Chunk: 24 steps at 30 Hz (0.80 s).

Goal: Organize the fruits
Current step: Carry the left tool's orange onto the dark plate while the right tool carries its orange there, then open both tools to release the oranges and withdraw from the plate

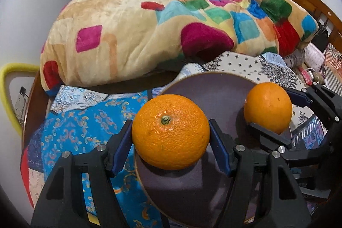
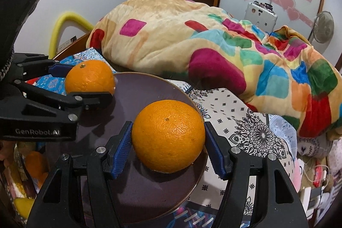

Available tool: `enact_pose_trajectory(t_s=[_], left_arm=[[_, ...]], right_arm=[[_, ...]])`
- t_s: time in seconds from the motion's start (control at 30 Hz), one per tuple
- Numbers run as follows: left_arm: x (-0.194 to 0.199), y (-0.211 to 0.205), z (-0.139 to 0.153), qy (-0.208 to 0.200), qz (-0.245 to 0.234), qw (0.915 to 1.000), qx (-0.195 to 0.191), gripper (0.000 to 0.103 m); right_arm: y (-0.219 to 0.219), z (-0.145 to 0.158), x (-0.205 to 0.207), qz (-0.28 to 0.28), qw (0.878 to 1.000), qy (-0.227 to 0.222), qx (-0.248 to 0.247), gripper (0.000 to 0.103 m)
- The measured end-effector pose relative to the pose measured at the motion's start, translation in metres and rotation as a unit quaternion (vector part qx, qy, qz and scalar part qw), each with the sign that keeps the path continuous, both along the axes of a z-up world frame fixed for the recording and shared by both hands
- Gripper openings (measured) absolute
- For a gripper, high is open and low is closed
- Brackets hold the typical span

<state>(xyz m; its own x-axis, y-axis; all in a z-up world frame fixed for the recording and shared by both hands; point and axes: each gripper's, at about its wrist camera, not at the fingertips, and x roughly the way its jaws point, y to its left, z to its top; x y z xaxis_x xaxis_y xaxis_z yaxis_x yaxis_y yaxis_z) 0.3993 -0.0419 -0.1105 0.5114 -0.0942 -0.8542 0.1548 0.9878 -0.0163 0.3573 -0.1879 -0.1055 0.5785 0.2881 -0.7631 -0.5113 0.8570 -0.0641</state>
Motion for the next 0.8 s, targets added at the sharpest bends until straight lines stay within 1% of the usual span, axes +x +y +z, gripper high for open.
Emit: enact_pose_trajectory(t_s=[0.1, 0.27, 0.3, 0.33, 0.4, 0.43, 0.5, 0.57, 0.7, 0.8], left_arm=[[0.000, -0.001, -0.001, 0.000, -0.001, 1.0000, -0.001, 0.068], [0.000, 0.000, 0.001, 0.001, 0.002, 1.0000, -0.007, 0.069], [0.000, 0.000, 0.001, 0.003, 0.003, 1.0000, -0.009, 0.069], [0.000, 0.001, 0.001, 0.004, 0.003, 0.9999, -0.010, 0.069], [-0.002, 0.001, 0.003, 0.001, 0.000, 0.9999, -0.015, 0.071], [-0.003, 0.001, 0.005, -0.005, -0.001, 0.9999, -0.015, 0.072], [-0.008, 0.002, 0.013, -0.024, 0.004, 0.9996, -0.016, 0.082], [-0.014, 0.003, 0.024, -0.043, 0.005, 0.9989, -0.019, 0.086], [-0.030, 0.008, 0.041, -0.061, 0.007, 0.9978, -0.023, 0.087], [-0.054, 0.014, 0.055, -0.081, 0.013, 0.9964, -0.022, 0.087]], right_arm=[[0.000, -0.003, 0.001, -0.001, 1.000, 0.009, -0.004, 0.062], [-0.003, -0.002, -0.004, 0.001, 1.000, 0.010, -0.006, 0.062], [-0.003, -0.001, -0.006, 0.002, 1.000, 0.006, -0.005, 0.065], [-0.004, 0.002, -0.009, 0.000, 1.000, -0.005, -0.009, 0.074], [-0.006, 0.008, -0.015, -0.003, 0.999, -0.029, -0.012, 0.083], [-0.006, 0.011, -0.018, -0.002, 0.999, -0.038, -0.013, 0.083], [-0.009, 0.016, -0.022, -0.001, 0.999, -0.041, -0.010, 0.083], [-0.013, 0.020, -0.027, -0.005, 0.999, -0.046, -0.008, 0.083], [-0.021, 0.031, -0.040, -0.017, 0.998, -0.055, 0.005, 0.083], [-0.026, 0.040, -0.054, -0.022, 0.998, -0.061, 0.020, 0.083]])
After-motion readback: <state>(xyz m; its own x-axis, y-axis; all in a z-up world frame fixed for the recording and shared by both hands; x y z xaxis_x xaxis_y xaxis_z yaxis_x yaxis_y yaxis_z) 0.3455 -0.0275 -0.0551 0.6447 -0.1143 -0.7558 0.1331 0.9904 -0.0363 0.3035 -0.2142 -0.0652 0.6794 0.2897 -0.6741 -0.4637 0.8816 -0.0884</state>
